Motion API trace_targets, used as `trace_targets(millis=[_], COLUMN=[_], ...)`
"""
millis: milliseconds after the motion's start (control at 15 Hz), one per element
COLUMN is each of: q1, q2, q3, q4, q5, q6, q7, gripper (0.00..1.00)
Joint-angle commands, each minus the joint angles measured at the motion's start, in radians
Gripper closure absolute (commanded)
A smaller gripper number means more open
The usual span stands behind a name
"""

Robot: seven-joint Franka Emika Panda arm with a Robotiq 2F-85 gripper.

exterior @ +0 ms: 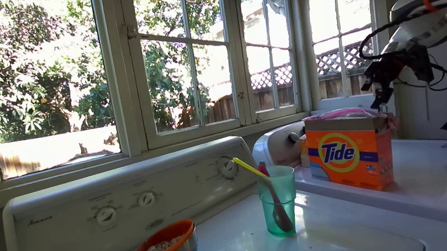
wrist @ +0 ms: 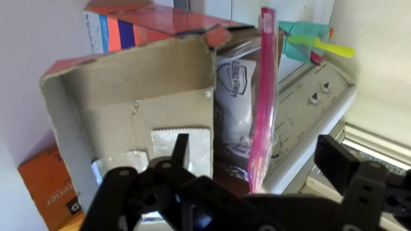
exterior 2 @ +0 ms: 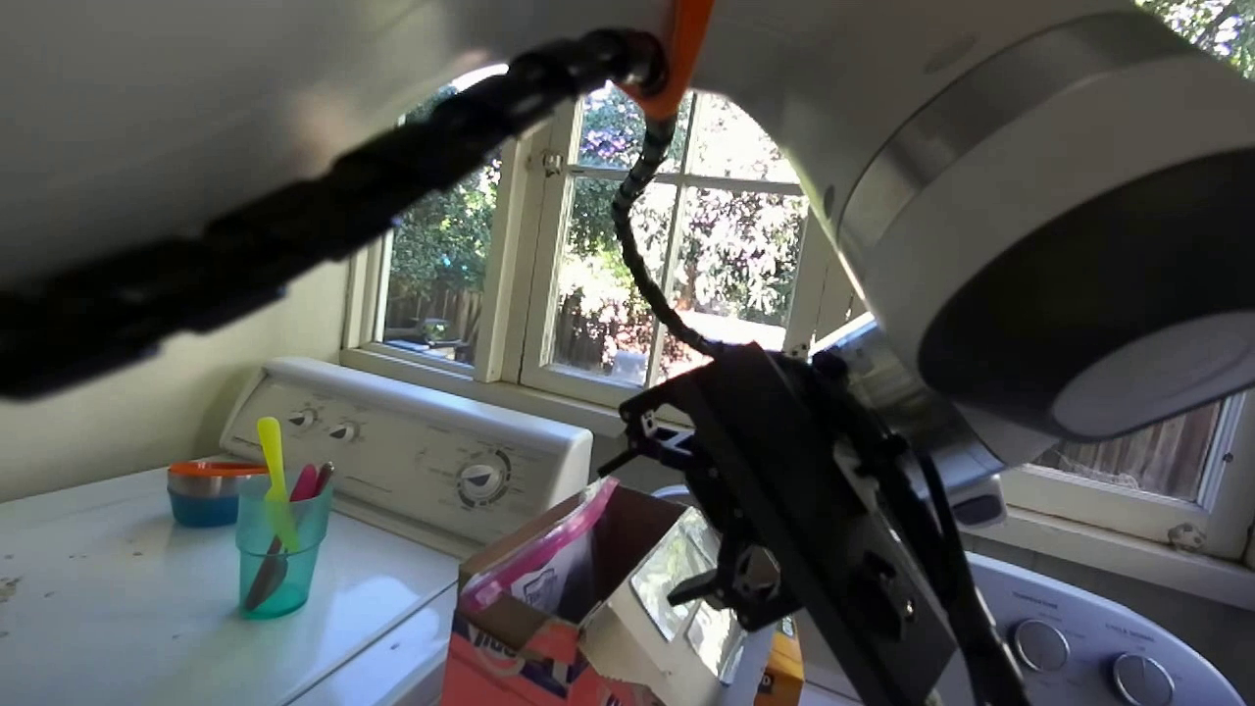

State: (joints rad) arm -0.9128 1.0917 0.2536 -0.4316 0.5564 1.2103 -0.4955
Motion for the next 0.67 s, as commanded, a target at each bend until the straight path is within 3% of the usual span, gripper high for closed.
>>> trace_targets(millis=[0, 400, 600], q1=[-0.021, -0.033, -0.017], q2=[0.025, 0.036, 0.037], q3=[0.014, -0.026, -0.050], q4=[0.000, -0.001, -0.001], q5=[0.000, -0.020, -0.067], q6=[0.001, 0.305, 0.360], q7=[0.003, 0.184, 0.244], gripper=[0.00, 0.00, 0.00])
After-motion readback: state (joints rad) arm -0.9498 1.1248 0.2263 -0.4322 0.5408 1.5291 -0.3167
